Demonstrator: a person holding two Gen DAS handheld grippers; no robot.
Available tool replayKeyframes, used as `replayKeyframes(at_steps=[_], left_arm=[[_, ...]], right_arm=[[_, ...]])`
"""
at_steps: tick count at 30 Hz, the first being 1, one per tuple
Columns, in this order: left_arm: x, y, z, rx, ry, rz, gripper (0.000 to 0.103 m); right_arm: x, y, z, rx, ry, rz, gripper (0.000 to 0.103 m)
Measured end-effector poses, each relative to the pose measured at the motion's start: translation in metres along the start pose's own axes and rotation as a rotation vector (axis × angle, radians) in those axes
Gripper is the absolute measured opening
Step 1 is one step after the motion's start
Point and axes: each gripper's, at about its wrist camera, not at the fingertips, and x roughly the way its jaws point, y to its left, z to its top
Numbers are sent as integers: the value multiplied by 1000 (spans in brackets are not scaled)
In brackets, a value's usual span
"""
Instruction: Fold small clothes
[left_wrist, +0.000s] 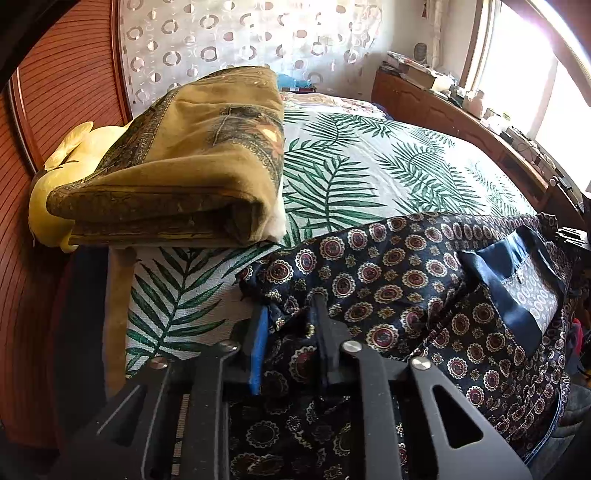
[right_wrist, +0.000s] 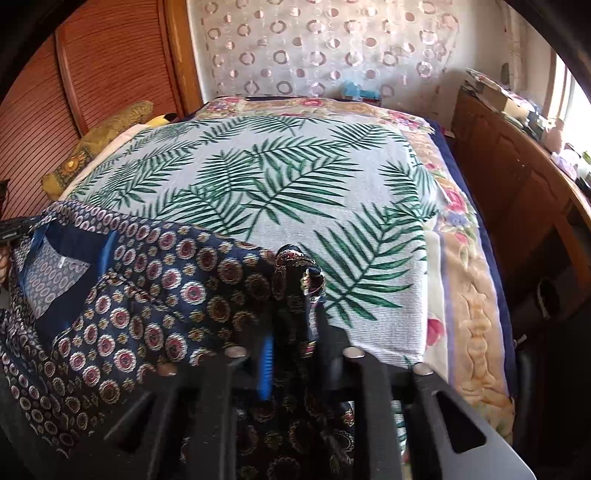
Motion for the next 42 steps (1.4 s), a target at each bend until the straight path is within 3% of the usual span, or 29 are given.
replayKeyframes(at_steps=[5, 13, 20, 27, 31, 35, 36, 37, 39, 40, 42], left_arm=[[-7, -4, 2, 10, -23, 8, 8], [-61, -18, 29, 39, -191, 5, 6], [-116, -20, 86, 78, -377, 25, 6], [-121, -17, 154, 83, -470, 39, 6], [-93, -10, 180, 68, -448, 59, 6], [-41, 0, 193, 57, -362, 92, 7], [-26, 4, 193, 54, -323, 102, 10], [-13, 7, 193, 48, -291, 118, 11], [7, 13, 188, 44, -243, 128, 14], [10, 15, 184, 44, -234, 128, 17], [11, 18, 174, 40, -227, 124, 41]], right_arm=[[-8, 11, -4, -37, -40, -35, 6], [-75, 20, 14, -60, -243, -61, 5], [-143, 32, 53, -131, -415, -128, 5], [-177, 25, 111, -148, -518, -194, 5], [-147, 21, 143, -136, -478, -232, 5], [-81, 20, 164, -74, -351, -233, 6], [-67, 18, 166, -57, -321, -227, 14], [-45, 16, 167, -36, -267, -226, 29], [-15, 15, 163, -10, -196, -240, 43], [-4, 16, 159, 6, -177, -240, 43], [7, 19, 149, 28, -163, -226, 43]])
